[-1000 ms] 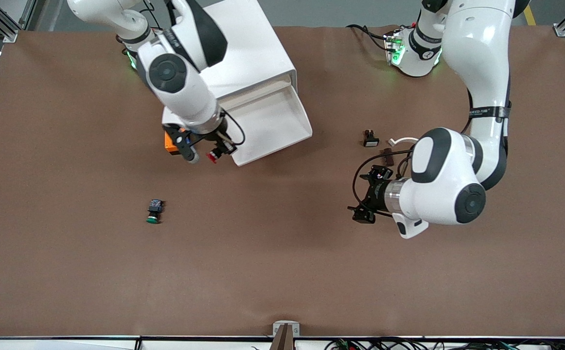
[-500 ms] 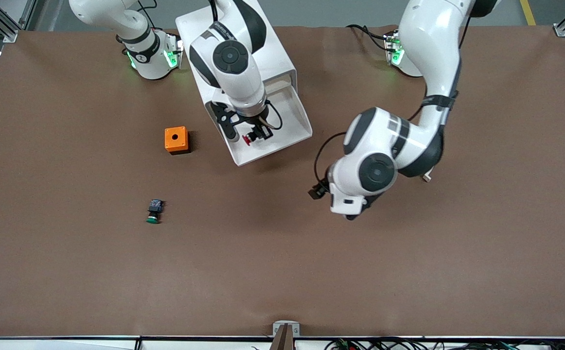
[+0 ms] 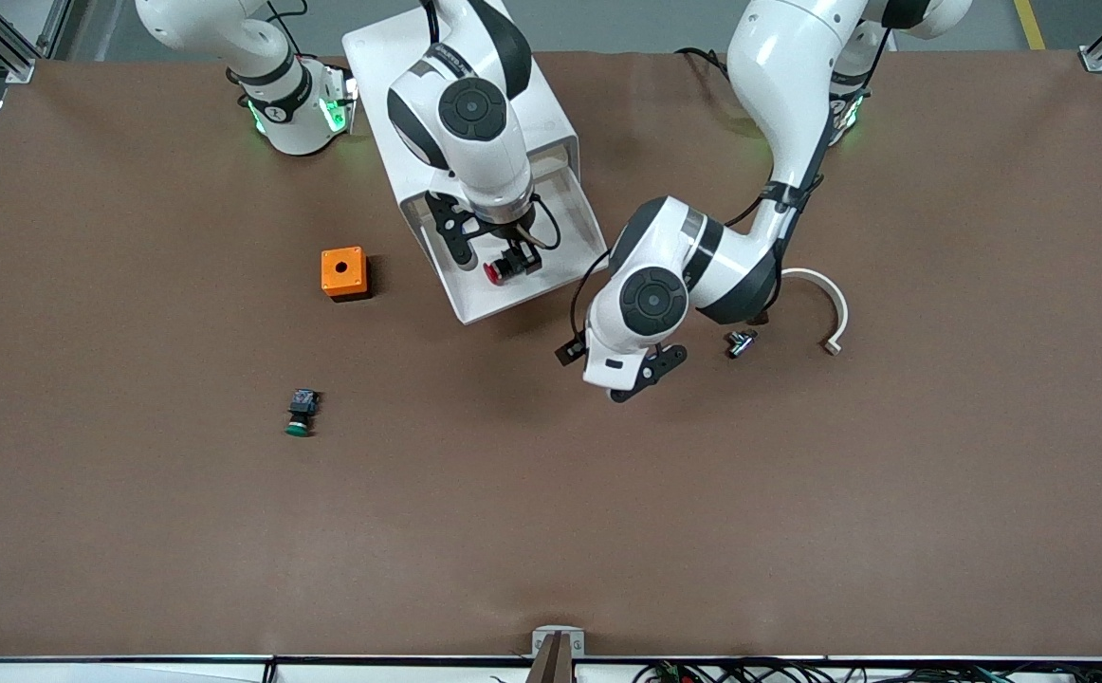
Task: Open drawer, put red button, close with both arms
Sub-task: 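Push the drawer shut with the left gripper while the right gripper withdraws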
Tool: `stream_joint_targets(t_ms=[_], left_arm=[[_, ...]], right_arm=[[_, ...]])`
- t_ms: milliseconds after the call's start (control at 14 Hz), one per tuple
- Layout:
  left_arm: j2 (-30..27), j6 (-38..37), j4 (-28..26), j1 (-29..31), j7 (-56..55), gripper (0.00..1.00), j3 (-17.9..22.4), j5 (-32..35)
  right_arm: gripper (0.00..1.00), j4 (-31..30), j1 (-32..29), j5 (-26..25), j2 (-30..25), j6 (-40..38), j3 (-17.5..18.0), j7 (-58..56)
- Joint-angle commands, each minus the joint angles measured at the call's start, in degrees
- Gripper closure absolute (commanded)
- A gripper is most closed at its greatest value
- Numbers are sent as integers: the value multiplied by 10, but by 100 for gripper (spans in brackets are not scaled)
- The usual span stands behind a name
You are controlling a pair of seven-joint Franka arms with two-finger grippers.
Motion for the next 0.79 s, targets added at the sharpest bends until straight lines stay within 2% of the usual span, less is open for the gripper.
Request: stream_joint_targets(t_ms=[0, 429, 714], left_arm=[[-25, 8, -34, 2, 27, 0, -22, 11], [-31, 9, -44, 2, 18, 0, -64, 5], [-53, 8, -80, 1, -13, 0, -108, 3]], right_arm=[[0, 8, -6, -10, -16, -16, -9, -120], [0, 124, -115, -10, -38, -220, -16, -451], [0, 130, -211, -35, -77, -289, -17, -689]])
